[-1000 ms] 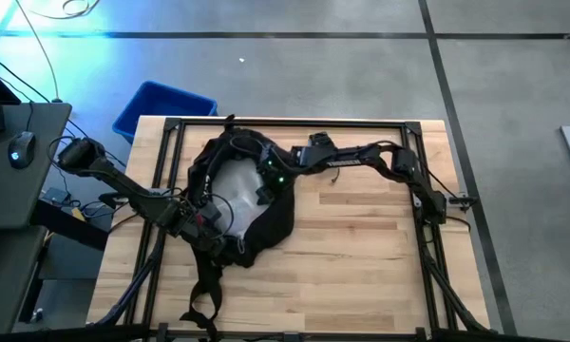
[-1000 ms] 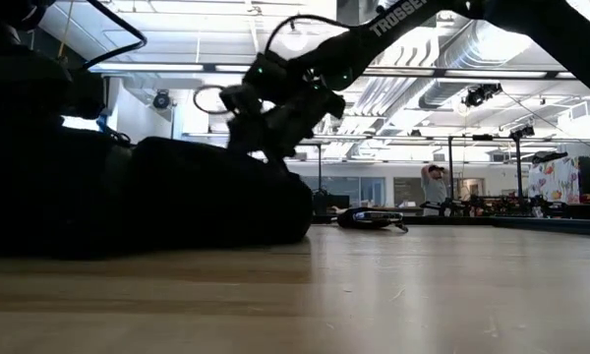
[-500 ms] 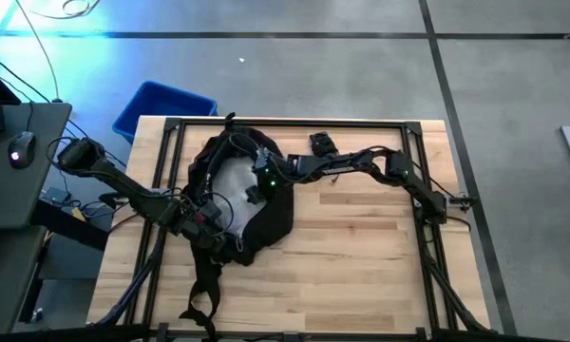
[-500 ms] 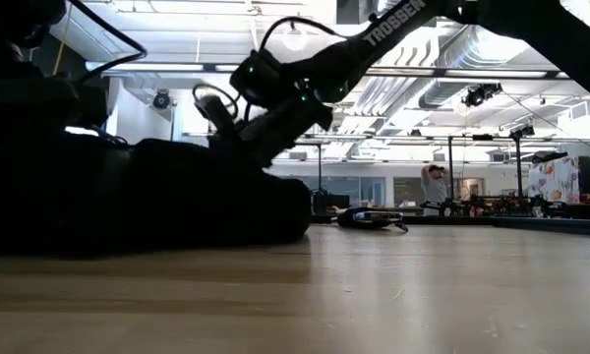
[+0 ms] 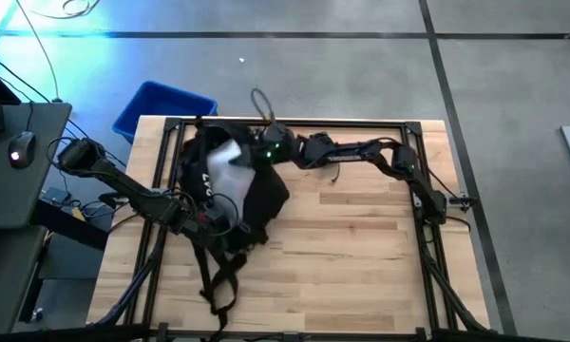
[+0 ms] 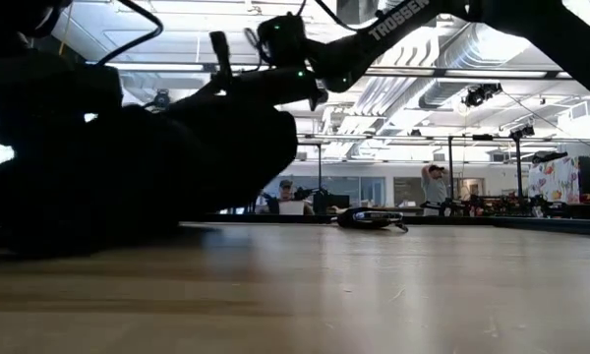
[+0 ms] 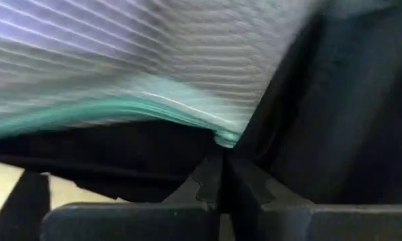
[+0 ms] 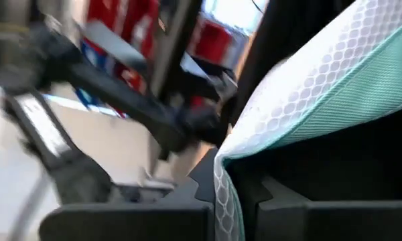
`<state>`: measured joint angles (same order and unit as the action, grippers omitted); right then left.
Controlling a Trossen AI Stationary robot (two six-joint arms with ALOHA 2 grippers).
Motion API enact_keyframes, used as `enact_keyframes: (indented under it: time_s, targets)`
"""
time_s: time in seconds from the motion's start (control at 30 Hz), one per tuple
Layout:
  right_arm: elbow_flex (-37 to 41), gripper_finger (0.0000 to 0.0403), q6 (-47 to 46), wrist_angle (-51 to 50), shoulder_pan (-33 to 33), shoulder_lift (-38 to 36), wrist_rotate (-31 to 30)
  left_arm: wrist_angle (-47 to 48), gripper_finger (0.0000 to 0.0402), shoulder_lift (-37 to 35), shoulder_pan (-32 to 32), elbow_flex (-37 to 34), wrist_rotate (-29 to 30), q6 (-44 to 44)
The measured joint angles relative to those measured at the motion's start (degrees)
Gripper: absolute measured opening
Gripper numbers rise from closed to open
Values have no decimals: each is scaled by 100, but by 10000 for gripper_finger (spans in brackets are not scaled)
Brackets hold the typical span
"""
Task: Unpack backpack
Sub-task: Remove the zip bag from the backpack
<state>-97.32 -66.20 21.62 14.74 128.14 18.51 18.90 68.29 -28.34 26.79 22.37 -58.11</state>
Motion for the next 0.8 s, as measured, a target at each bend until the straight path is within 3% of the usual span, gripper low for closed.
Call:
enact_keyframes:
  time_s: [0.23, 0.5, 0.67, 0.8]
  targets:
    - [0, 0, 41, 311, 66, -134, 52, -426, 19, -1, 39, -319, 82, -13]
    - [-2, 0, 384, 170, 95, -140, -109, -774, 43, -17, -8, -707, -775, -326]
    - [-10, 0, 562, -359, 118, -140, -408, -432, 40, -51, -127, -447, -1653, 63]
    - [-17, 0, 579, -982, 128, -258, -855, 288, 36, -166, -135, -60, -1408, 654]
